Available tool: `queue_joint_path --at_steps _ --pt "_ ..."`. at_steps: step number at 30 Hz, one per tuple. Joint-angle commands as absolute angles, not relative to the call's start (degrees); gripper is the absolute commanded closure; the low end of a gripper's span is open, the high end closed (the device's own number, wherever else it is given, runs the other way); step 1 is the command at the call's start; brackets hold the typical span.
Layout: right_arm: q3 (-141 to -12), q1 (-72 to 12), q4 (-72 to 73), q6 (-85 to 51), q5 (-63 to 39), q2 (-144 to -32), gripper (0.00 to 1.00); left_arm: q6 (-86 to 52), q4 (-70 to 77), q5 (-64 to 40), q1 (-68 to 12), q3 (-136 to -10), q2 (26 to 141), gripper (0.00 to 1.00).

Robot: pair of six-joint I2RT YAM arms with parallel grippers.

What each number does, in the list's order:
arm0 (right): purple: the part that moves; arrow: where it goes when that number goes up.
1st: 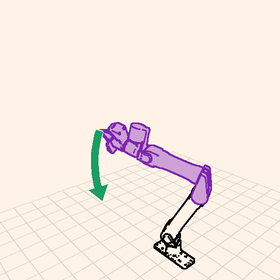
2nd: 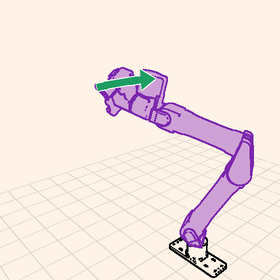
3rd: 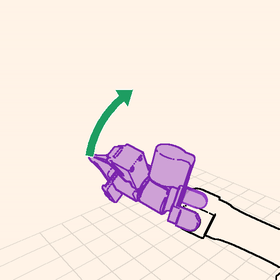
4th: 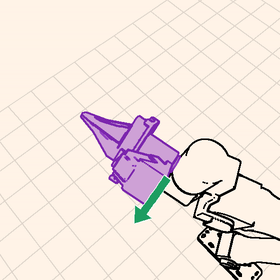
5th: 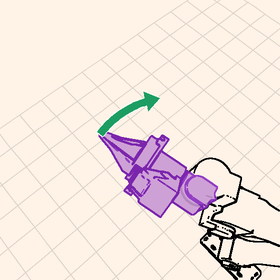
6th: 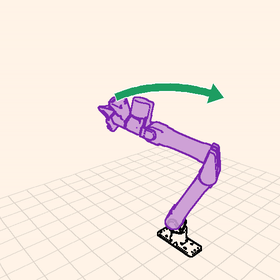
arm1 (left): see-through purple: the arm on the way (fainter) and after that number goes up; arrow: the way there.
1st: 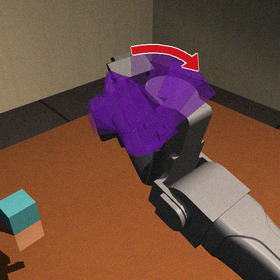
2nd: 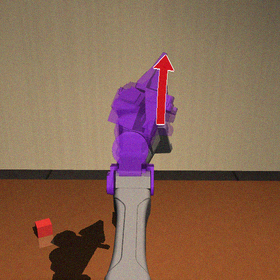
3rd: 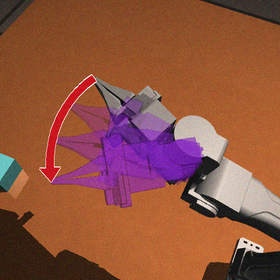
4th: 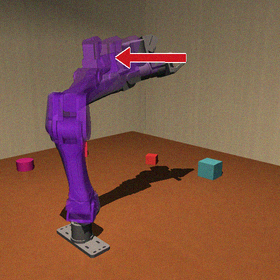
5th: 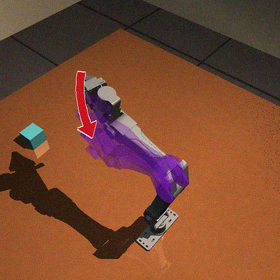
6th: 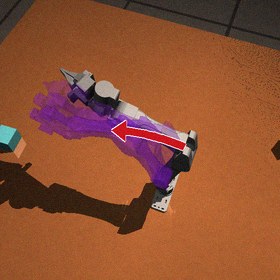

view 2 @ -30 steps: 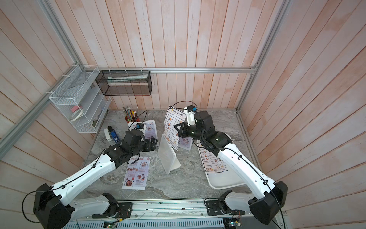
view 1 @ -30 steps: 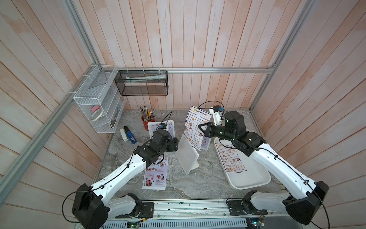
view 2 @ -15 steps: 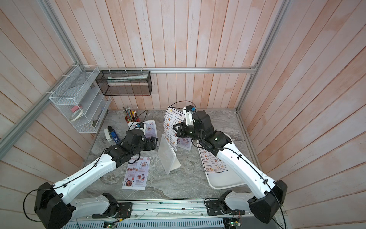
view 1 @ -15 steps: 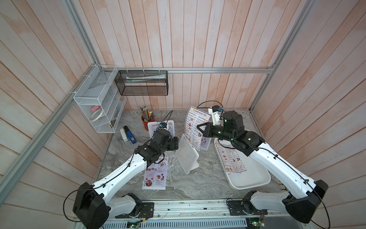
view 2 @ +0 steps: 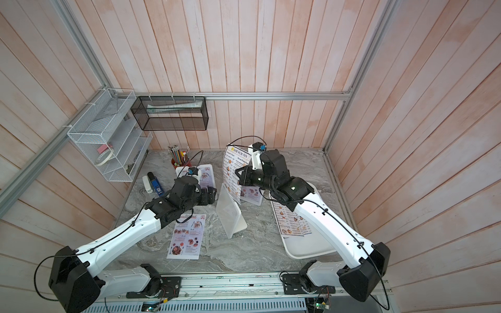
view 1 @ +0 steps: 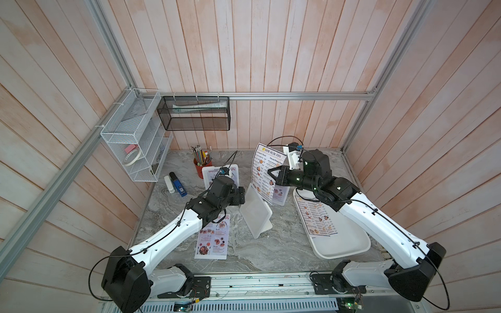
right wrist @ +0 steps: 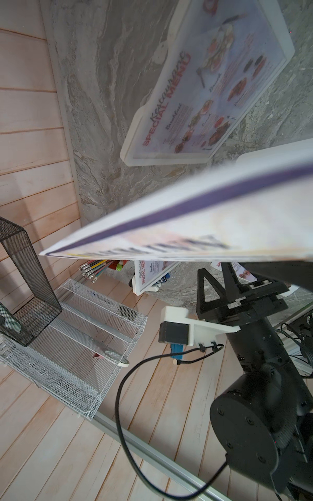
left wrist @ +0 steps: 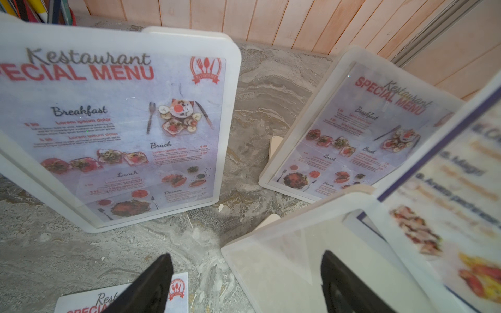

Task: Replace the menus in the menu holders
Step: Insert the menu into the storage box.

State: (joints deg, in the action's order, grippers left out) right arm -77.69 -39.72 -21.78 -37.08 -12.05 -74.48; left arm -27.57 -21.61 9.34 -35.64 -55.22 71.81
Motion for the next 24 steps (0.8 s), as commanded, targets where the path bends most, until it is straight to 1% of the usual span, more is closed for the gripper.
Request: queue_joint_path --at_steps 1,12,24 --pt "-77.15 -40.17 -22.06 -37.7 -11.15 -73.47 1.0 -26.57 -20.91 10.11 -35.51 -54.87 72.08 0.12" --pt "-76.16 -41.13 -21.45 -38.67 -10.3 -73.39 1.0 -26.06 -21.45 10.47 -35.24 -55.17 72.04 0.12" --pt "-75.89 -42.1 -20.97 -39.28 -8.71 -73.48 0.97 -26.39 -21.09 10.25 -35.12 -54.85 72.09 0.12"
